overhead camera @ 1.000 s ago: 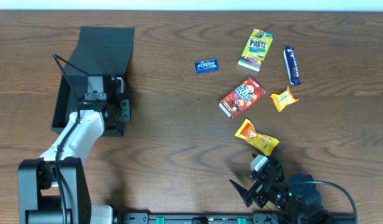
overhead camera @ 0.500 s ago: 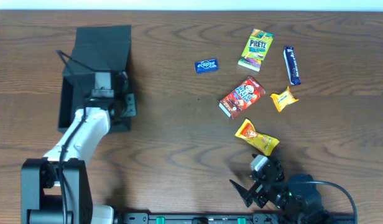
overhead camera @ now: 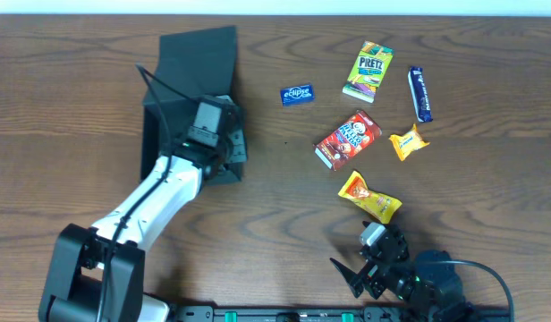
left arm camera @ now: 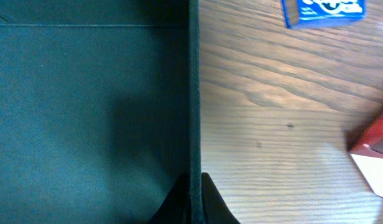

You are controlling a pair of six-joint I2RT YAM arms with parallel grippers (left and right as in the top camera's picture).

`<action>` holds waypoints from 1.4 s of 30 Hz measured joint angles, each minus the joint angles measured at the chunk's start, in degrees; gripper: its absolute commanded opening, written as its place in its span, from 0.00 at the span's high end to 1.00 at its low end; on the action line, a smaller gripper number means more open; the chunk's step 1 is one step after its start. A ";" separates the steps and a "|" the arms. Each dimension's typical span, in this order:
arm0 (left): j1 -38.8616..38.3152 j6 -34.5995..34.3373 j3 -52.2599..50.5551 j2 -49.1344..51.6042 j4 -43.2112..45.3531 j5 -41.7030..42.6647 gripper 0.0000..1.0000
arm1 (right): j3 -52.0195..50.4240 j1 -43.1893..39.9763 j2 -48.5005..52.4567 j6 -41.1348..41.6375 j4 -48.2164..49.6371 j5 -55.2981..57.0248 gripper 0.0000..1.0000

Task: Pack container
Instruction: 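Slide the black box rightward toward the snacks with the left gripper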

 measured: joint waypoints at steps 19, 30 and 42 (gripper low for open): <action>-11.63 -12.74 0.02 2.25 6.99 -1.05 0.94 | 0.00 0.00 0.00 0.02 0.00 0.00 0.01; -12.66 -13.84 0.04 4.74 9.84 -0.24 0.17 | 0.00 0.00 0.00 0.02 0.00 0.00 0.01; -12.81 -9.55 2.64 1.81 6.38 -0.13 0.05 | 0.00 0.00 0.00 0.02 0.00 0.00 0.01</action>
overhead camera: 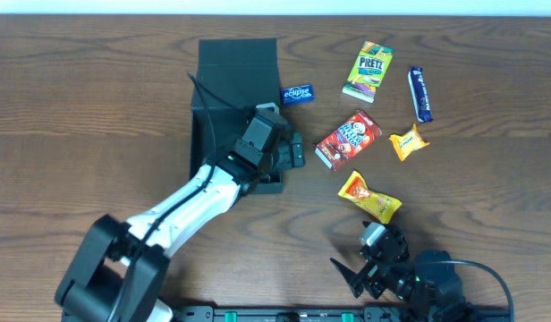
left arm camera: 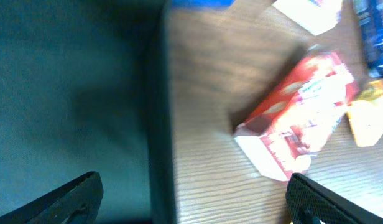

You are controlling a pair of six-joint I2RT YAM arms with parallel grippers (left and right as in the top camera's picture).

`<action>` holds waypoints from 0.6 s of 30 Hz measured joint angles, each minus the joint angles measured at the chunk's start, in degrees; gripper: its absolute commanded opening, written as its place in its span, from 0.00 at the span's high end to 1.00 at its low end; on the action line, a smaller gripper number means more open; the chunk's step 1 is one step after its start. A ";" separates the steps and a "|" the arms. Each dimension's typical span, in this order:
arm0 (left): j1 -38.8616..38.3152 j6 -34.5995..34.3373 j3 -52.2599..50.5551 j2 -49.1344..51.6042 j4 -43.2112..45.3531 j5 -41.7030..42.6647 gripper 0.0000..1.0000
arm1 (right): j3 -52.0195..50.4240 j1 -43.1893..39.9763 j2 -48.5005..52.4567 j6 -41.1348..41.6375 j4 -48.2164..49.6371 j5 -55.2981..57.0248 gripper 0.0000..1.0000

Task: Pack container
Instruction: 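Slide the black box rightward toward the snacks with the left gripper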

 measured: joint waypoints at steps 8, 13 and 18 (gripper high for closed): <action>0.00 8.22 6.05 -15.10 -12.83 -6.60 0.05 | 0.00 0.00 0.00 0.00 0.02 0.00 0.01; 0.00 10.38 6.12 -25.24 -26.29 -12.35 0.05 | 0.00 0.00 0.00 -0.02 0.00 0.00 0.01; 0.00 11.06 6.14 -36.09 -37.88 -15.56 0.05 | 0.00 0.00 0.00 0.00 -0.04 0.00 0.01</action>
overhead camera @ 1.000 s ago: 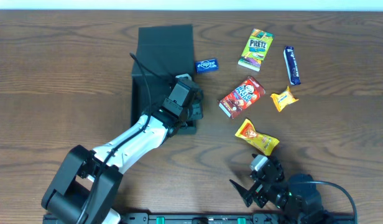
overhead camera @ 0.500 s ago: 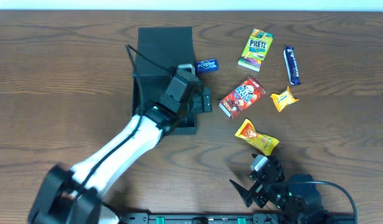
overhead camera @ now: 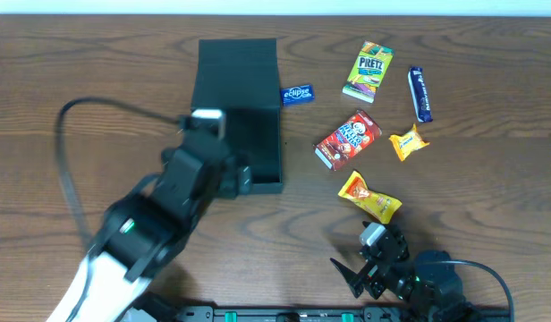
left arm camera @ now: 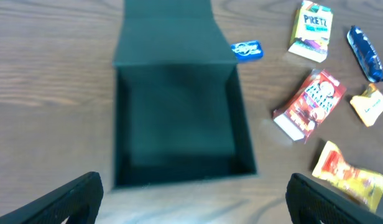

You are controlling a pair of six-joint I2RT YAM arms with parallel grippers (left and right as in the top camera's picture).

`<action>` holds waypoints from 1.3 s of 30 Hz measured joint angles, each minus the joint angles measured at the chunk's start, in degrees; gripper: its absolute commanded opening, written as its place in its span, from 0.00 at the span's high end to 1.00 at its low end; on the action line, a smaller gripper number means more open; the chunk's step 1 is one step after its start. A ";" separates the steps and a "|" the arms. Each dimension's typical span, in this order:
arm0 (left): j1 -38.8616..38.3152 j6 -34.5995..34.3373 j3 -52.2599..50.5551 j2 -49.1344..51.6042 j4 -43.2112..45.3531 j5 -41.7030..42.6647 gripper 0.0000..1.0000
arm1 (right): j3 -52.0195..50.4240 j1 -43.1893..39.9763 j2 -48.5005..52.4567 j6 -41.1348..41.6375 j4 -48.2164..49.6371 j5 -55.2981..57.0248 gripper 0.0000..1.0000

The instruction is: Pack container

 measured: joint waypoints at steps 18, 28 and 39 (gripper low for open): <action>0.00 -2.16 0.00 -20.39 -18.10 -1.66 0.05 | 0.00 0.00 0.00 0.00 0.04 0.00 0.01; 0.00 -2.16 0.00 -20.39 -18.12 -1.84 0.05 | 0.00 0.00 0.00 -0.02 0.04 0.00 0.01; 0.00 -2.16 0.00 -20.39 -18.14 -1.84 0.05 | -0.02 0.00 0.00 -0.02 0.04 3.54 0.01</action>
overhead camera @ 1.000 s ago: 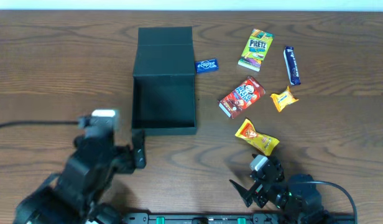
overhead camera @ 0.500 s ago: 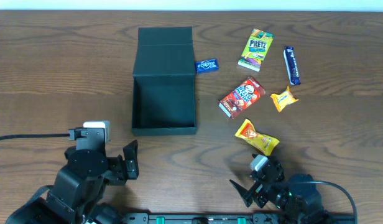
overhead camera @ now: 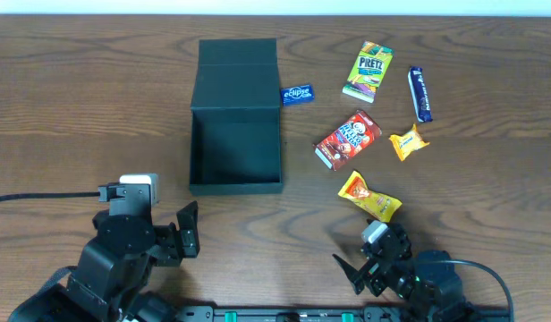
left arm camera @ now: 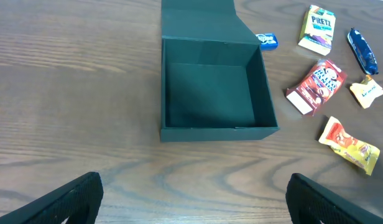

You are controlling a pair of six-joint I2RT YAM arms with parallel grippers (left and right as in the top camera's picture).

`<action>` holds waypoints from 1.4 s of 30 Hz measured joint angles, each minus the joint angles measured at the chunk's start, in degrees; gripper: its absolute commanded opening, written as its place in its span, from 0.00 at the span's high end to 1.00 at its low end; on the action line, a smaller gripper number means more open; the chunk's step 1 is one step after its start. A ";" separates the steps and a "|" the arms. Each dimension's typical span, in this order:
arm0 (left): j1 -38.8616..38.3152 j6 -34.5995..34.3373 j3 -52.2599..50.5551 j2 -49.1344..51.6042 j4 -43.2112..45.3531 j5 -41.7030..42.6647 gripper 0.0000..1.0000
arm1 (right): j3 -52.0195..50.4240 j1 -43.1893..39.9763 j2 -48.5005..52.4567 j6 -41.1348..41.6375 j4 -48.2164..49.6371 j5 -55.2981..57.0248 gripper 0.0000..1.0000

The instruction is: Pack container

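A dark green box (overhead camera: 236, 134) stands open in the middle of the table, its lid (overhead camera: 237, 61) folded back flat, and it looks empty in the left wrist view (left arm camera: 210, 93). My left gripper (left arm camera: 191, 204) is open wide, well back from the box near the front left edge, with one of its fingers (overhead camera: 188, 234) showing in the overhead view. My right gripper (overhead camera: 347, 275) rests open at the front edge, holding nothing. Loose snacks lie to the right of the box: a blue Eclipse pack (overhead camera: 297, 94), a green Pretz box (overhead camera: 368, 72), a red box (overhead camera: 348, 139) and a yellow packet (overhead camera: 370, 198).
A dark blue bar (overhead camera: 420, 94) and a small orange candy (overhead camera: 408, 141) lie at the far right. The Eclipse pack touches or nearly touches the box's right side by the lid hinge. Bare wooden table (overhead camera: 88, 107) stretches left of the box.
My left arm has pulled back from just in front of the box to the front left edge. Its gripper stays open. The box and the snacks have not moved.
My left gripper was shut on the box's right wall, with the box skewed at the left. Then the box stood further right, square beside the Eclipse pack, and the gripper was open. The arm then stood off from the box, and now further back.
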 measured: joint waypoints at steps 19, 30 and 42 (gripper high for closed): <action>0.00 0.00 0.00 0.00 -0.09 0.02 0.05 | -0.22 0.00 -0.04 22.36 27.67 -7.17 0.01; 0.00 0.00 0.00 0.00 -0.22 0.02 0.05 | -0.22 0.00 -0.04 43.43 30.12 -8.81 0.01; 0.00 0.00 0.00 0.00 -0.28 0.04 0.05 | 6.73 -0.07 12.81 41.40 30.91 -5.88 0.01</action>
